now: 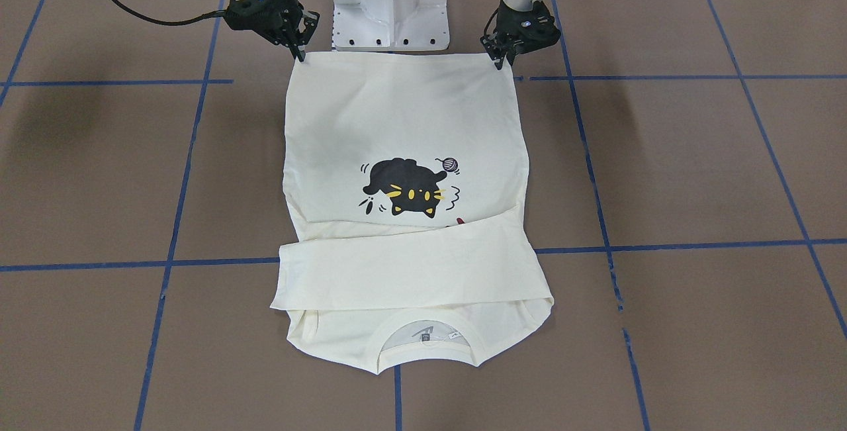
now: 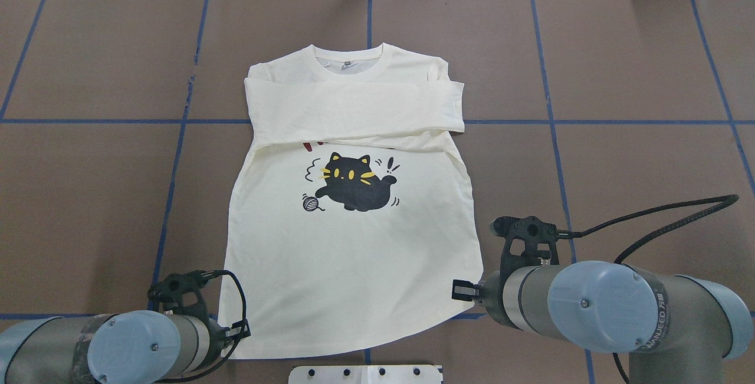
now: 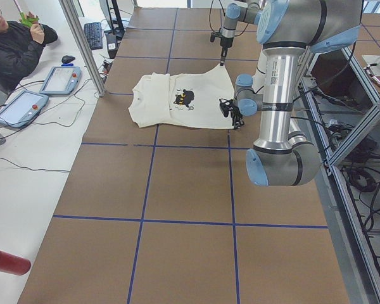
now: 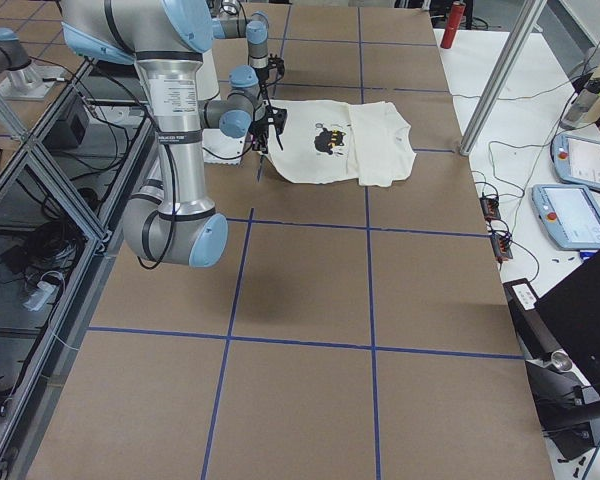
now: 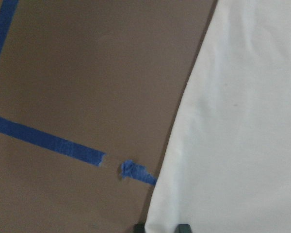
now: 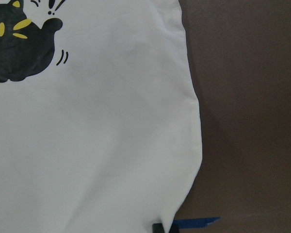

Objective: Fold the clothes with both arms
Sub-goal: 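Lift the hem with both grippers and fold it toward the collar, then lay the hem down at the collar and open both grippers, then lower the right gripper to the folded shirt's side edge and grasp, then drag the folded shirt toward the robot with the right gripper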

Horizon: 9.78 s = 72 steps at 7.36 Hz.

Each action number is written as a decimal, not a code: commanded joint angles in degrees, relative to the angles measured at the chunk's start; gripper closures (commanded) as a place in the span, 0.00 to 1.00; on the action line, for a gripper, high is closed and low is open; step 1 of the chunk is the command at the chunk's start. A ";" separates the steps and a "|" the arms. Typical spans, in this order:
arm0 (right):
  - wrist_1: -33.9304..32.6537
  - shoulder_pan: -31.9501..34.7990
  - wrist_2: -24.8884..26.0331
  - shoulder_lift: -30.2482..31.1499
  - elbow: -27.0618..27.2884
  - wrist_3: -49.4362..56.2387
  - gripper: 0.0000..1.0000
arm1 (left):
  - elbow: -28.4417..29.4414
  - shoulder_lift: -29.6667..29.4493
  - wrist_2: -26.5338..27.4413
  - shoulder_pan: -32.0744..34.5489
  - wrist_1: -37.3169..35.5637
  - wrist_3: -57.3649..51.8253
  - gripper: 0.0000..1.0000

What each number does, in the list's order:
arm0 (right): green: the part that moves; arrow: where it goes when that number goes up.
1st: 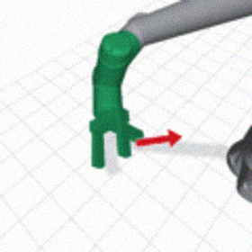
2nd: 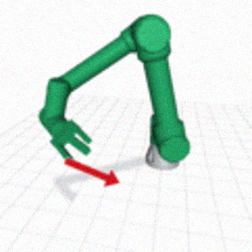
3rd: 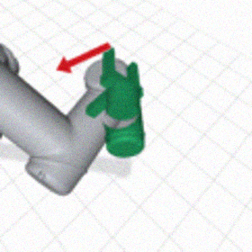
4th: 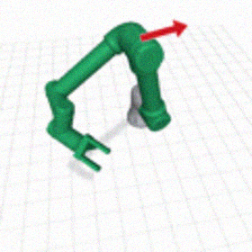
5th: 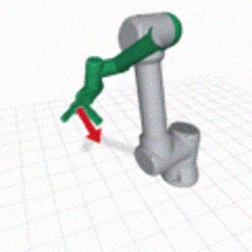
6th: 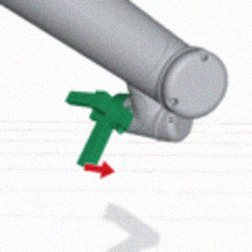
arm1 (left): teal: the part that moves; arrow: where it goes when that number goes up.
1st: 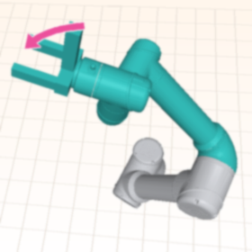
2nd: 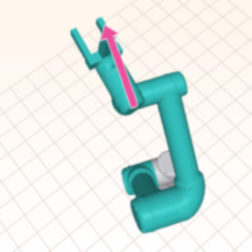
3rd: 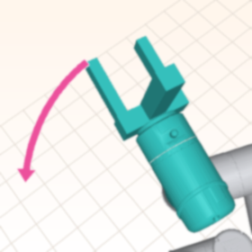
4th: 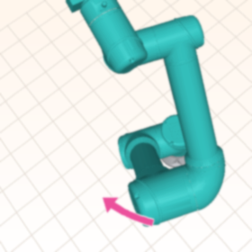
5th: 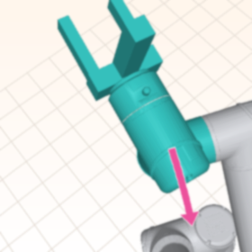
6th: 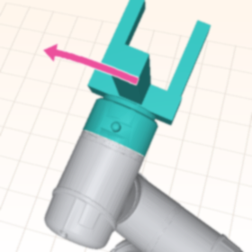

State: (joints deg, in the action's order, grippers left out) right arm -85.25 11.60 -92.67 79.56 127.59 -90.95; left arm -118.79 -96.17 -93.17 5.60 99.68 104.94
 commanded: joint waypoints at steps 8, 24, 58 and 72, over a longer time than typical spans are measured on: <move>-0.44 2.99 -13.47 9.63 11.96 0.68 1.00 | -18.93 -1.99 -0.79 -0.24 -11.97 -7.38 1.00; 0.18 33.03 -25.19 -12.94 -15.24 12.45 1.00 | -4.80 -14.14 -7.47 27.60 -13.64 -16.07 1.00; 13.89 15.47 -14.82 1.17 -16.36 10.44 1.00 | 7.52 -20.37 -8.70 34.39 -4.67 -19.25 0.00; 14.50 5.96 -0.23 1.83 0.12 -1.34 0.00 | 14.42 -20.54 -6.95 14.26 -1.95 3.43 0.03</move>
State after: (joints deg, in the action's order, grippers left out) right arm -70.72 16.04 -92.88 82.20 127.78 -92.42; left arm -108.01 -115.71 -101.00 20.41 97.66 106.43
